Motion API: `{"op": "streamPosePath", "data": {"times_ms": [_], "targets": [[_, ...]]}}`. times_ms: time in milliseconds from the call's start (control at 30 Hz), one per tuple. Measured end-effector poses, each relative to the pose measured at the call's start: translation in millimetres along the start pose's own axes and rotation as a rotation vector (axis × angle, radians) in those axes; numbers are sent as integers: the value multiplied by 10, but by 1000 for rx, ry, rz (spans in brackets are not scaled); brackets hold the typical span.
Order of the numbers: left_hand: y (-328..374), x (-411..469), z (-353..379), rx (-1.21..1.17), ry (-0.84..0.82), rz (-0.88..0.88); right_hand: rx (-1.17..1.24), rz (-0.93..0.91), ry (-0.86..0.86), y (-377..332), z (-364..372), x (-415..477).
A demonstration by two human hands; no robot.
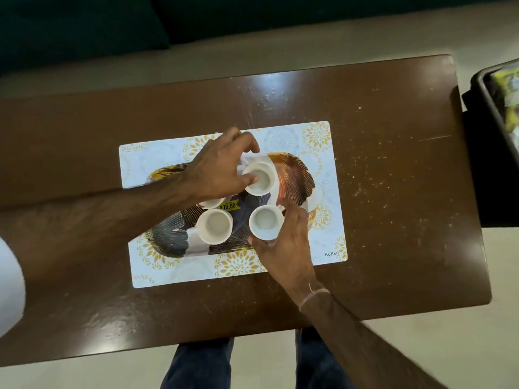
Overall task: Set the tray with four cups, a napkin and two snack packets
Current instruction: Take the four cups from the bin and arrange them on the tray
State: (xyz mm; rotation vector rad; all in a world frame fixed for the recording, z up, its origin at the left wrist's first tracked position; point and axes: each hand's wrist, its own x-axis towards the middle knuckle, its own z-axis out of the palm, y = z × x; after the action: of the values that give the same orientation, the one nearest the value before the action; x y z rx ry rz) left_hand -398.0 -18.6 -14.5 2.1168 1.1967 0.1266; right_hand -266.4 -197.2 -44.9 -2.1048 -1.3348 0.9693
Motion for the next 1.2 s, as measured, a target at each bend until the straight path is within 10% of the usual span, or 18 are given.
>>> {"op": "streamPosePath", "data": {"times_ms": [467,867,1033,1200], "targets": [[71,245,-105,133,-285,286,112,42,-58,-168,101,-82],[38,72,-256,-97,-284,126,157,84,-132,-251,82,-96],[-146,-376,-368,-123,69,5,-32,-142,74,-298,-150,-51],[-205,-1028,-89,262,-29,-10,-293,-424,-138,-497,-207,310]]}}
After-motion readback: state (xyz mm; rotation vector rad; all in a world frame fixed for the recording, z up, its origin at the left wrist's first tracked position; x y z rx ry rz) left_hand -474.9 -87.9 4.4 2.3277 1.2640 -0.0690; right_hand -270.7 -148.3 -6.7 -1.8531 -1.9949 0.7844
